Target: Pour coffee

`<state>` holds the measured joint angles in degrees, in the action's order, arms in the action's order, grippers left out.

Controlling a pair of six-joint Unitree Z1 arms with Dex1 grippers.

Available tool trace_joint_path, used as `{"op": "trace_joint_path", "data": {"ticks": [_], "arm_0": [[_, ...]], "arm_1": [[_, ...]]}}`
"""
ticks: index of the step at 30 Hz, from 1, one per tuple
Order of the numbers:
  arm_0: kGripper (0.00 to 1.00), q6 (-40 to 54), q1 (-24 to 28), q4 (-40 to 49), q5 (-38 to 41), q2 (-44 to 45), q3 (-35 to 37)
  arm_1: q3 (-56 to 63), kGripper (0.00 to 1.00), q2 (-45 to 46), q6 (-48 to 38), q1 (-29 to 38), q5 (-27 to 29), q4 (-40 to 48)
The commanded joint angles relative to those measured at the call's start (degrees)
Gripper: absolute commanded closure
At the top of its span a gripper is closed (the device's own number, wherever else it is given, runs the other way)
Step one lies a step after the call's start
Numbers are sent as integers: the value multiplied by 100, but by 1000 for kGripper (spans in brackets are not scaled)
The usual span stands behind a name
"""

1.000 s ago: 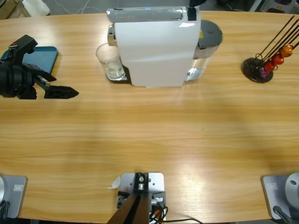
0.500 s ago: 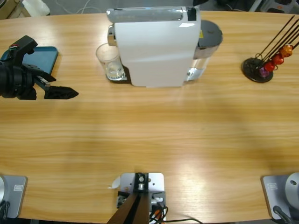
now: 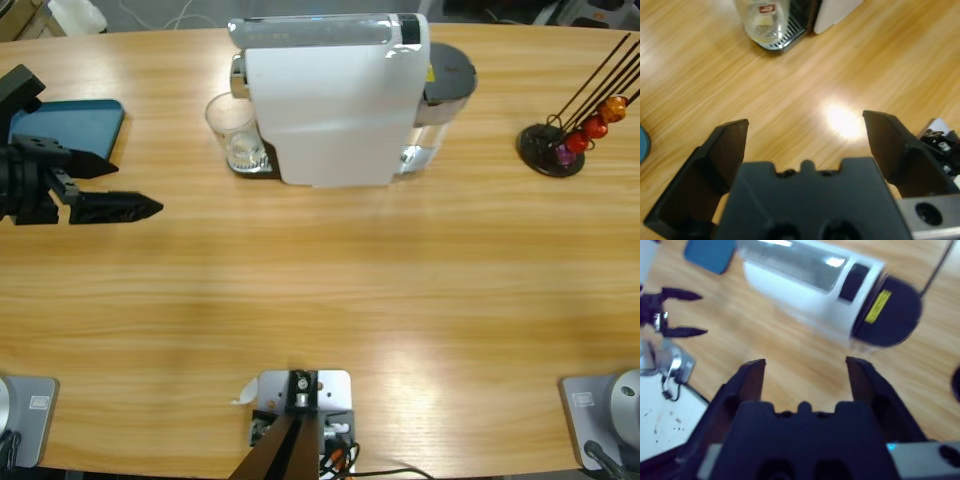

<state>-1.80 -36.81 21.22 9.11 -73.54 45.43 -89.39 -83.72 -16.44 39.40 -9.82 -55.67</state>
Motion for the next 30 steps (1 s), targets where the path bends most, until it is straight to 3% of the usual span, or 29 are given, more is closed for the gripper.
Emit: {"op": "trace_joint_path", "data": {"ticks": [1, 6, 12, 18, 22, 30], "arm_0": [[1, -90, -298, 14, 113, 395, -453], [0, -69, -302, 14, -17, 513, -530], [0, -55, -309, 14, -428, 961, -674], [4, -71, -599, 72, -261, 1091, -729], [4, -75, -599, 75, 83, 1105, -748], [4, -71, -599, 137, 168, 1256, -901]], "arm_1": [[3077, 0, 1677, 290, 149, -273, 2238], [4386, 0, 2368, 290, 247, -187, 2984], [5114, 0, 2675, 299, 367, -83, 3307], [5126, 0, 2498, 925, 367, 216, 3868], [5065, 0, 2187, 1886, 372, 405, 3964], [5125, 0, 1974, 2004, 376, 789, 4439]]}}
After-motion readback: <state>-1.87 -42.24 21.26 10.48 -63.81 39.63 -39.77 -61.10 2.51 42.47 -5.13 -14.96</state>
